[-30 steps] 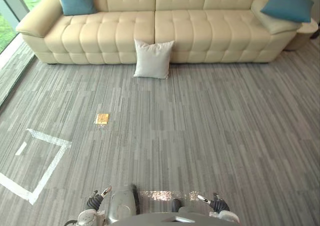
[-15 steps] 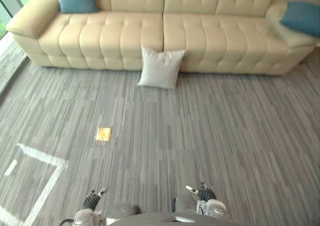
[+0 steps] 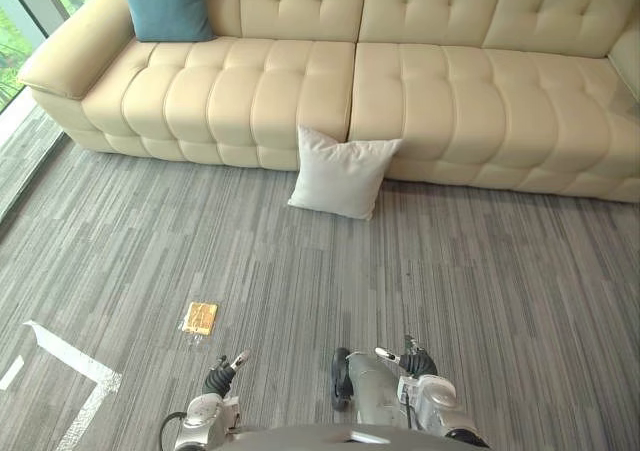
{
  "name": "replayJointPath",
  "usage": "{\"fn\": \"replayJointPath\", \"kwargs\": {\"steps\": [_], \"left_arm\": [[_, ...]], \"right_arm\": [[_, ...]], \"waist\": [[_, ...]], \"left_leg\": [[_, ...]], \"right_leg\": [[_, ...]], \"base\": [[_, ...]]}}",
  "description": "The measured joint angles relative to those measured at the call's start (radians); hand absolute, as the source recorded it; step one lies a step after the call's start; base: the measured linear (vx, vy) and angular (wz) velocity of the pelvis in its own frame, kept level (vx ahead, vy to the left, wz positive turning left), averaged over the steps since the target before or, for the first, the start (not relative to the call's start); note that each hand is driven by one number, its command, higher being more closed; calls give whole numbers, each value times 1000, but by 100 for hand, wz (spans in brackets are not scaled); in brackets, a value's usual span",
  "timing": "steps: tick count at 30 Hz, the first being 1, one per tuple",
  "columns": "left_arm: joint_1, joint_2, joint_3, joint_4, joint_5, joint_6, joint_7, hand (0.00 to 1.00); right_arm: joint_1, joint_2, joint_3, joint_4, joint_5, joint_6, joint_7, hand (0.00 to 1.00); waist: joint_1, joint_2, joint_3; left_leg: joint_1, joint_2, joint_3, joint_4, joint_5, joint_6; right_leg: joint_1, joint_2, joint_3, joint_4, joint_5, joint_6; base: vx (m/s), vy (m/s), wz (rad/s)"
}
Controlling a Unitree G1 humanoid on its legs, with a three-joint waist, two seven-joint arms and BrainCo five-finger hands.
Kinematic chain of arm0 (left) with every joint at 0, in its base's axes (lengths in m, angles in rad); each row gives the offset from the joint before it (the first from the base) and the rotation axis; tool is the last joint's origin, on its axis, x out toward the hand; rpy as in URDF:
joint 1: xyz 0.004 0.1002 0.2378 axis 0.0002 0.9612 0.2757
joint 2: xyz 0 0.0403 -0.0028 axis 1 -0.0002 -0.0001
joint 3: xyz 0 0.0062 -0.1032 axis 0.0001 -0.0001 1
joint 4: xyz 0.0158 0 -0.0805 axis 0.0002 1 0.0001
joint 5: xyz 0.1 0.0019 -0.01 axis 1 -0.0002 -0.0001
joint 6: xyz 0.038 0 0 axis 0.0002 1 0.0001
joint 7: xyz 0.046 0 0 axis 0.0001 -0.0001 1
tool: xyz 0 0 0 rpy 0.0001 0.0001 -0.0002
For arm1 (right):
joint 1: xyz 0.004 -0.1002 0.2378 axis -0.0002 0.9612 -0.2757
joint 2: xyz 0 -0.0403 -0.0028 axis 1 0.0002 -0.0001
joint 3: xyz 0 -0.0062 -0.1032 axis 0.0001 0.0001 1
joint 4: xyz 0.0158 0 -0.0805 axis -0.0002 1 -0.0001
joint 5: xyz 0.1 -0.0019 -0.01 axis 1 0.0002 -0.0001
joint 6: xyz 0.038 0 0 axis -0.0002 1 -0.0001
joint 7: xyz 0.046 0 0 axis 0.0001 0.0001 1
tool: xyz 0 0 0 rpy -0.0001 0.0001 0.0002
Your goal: Pick up cushions and gather them together orderly.
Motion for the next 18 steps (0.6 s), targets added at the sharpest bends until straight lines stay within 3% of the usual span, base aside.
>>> {"fn": "replayJointPath", "kwargs": {"steps": [2,3,4,5,6,7,9,11,12,13,14,16,18], "left_arm": [[5,4,-1,-2,0,-1,0,0],[23,7,-16,-2,-10,-2,2,0],[24,8,-17,-2,-13,-4,2,0],[29,16,-20,3,-21,-9,2,0],[28,42,-20,4,-20,-12,1,0],[27,51,-20,8,-20,-12,1,0],[23,70,-18,33,-23,-10,0,0],[21,74,-19,50,-22,-9,1,0],[20,77,-21,70,-22,-9,1,0],[18,77,-29,82,-26,-6,2,0],[18,78,-34,85,-27,-5,2,0],[18,81,-73,104,-29,0,1,0],[17,82,-90,108,-30,3,1,0]], "right_arm": [[-7,14,-6,-1,0,0,-1,0],[-3,15,-3,3,-1,-1,-1,0],[-4,15,-2,5,-1,-1,-1,0],[-5,18,4,13,0,0,-1,0],[10,56,3,11,-1,-2,-1,0],[11,67,4,11,0,-2,-1,0],[15,93,5,14,-1,-1,1,0],[6,102,9,29,-2,-1,4,0],[-16,100,26,47,-3,-1,13,0],[-25,99,28,47,-4,-3,17,0],[-28,99,30,47,-4,-2,17,0],[-38,87,57,46,-15,-7,17,0],[-40,75,79,43,-18,-9,17,0]], "waist": [[11,-10,3],[21,-3,-11],[23,-2,-12],[25,-13,-37],[15,-70,-64],[11,-87,-72],[17,-118,-91],[25,-117,-92],[24,-113,-89],[17,-105,-85],[15,-103,-83],[3,-88,-81],[-3,-81,-81]], "left_leg": [[-44,-52,-26,-235,-6,0],[-46,-97,-127,-524,88,-26],[-44,-97,-132,-523,115,-33],[-28,-124,-136,-521,194,1],[-30,-157,-96,-500,143,25],[-30,-165,-84,-491,126,30],[-5,-167,-22,-466,85,57],[54,-168,30,-483,63,75],[128,-169,62,-526,53,92],[185,-171,64,-563,48,99],[205,-171,64,-576,47,99],[307,-169,71,-667,48,97],[342,-165,76,-701,49,96]], "right_leg": [[42,-33,49,-22,-27,29],[55,-43,112,-28,-71,70],[57,-42,120,-27,-75,72],[64,-60,178,-28,-90,78],[63,-103,222,-29,-92,75],[54,-114,236,-21,-90,77],[18,-131,287,51,-71,84],[-32,-138,296,185,-42,112],[-94,-142,275,348,1,151],[-130,-153,212,455,-14,151],[-140,-156,187,483,-25,145],[-203,-160,20,553,-102,92],[-261,-161,-70,497,-129,79]], "base": [[420,258,-81],[301,244,-85],[496,410,-112],[465,339,-74],[555,396,-72],[357,231,-46],[377,221,-63],[460,211,-76],[390,145,-66],[291,95,-53],[214,62,-25],[236,32,-10],[205,-24,-1]]}}
